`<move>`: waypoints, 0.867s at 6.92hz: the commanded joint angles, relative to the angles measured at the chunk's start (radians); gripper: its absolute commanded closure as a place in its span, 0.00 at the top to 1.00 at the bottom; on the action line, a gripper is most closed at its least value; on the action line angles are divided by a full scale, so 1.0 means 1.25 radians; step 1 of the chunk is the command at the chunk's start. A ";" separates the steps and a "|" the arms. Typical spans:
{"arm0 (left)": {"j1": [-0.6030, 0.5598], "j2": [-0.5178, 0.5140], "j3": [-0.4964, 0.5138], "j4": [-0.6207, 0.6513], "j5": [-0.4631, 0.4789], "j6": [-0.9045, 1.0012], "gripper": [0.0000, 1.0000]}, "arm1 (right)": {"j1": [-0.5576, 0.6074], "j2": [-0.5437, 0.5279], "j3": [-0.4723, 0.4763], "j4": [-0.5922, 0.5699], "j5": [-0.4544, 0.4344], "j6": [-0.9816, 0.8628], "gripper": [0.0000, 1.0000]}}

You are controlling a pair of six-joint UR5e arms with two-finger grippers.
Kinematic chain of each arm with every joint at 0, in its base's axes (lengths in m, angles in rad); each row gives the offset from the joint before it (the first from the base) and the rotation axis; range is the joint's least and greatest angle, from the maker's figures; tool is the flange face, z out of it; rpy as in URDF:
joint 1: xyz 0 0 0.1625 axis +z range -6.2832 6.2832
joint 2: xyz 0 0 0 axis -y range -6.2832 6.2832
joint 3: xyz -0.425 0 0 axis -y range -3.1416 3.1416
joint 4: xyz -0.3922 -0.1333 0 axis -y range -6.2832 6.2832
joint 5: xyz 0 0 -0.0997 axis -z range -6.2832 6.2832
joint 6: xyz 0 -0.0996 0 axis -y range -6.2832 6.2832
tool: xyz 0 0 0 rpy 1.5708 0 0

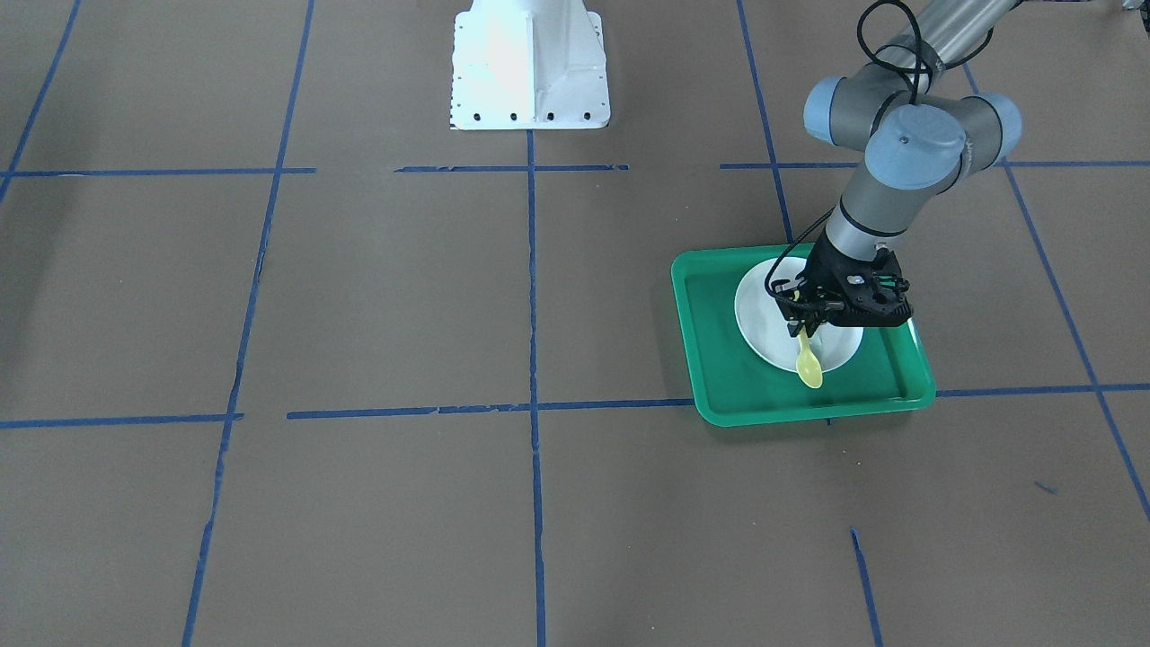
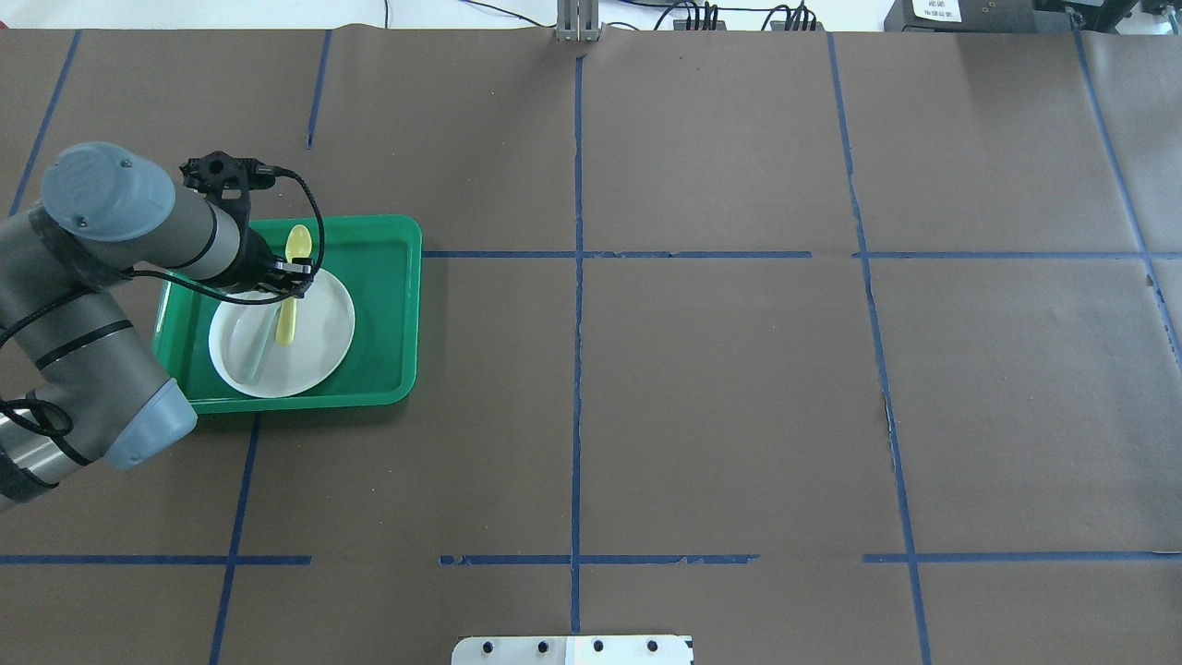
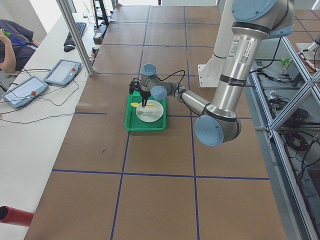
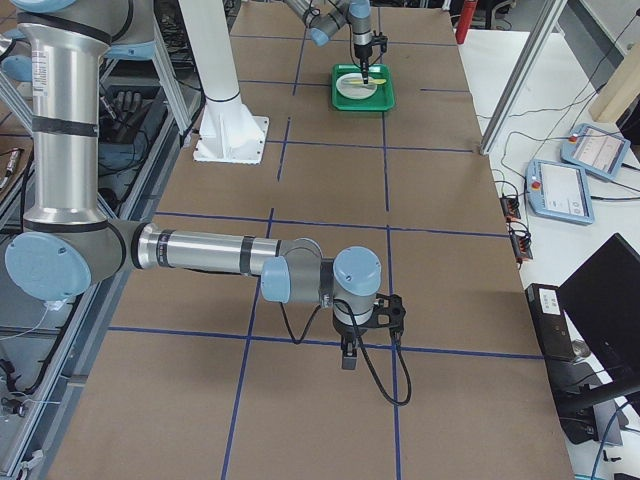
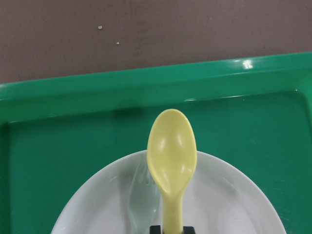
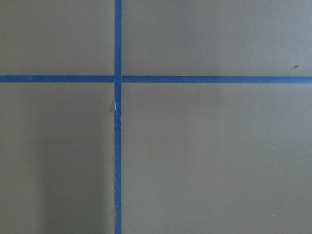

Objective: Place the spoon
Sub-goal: 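Carry the spoon off the plate and lower it onto the tray beside the plate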

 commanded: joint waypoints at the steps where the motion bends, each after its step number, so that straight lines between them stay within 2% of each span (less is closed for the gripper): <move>1: 0.008 -0.063 0.009 0.052 0.001 -0.050 0.02 | 0.000 -0.001 0.000 0.000 0.000 0.000 1.00; 5: 0.067 -0.127 0.065 0.068 0.006 -0.120 0.04 | 0.000 -0.001 0.000 0.000 0.000 0.000 1.00; 6: 0.076 -0.124 0.068 0.066 0.006 -0.120 0.24 | 0.000 -0.001 0.000 -0.001 0.000 0.000 1.00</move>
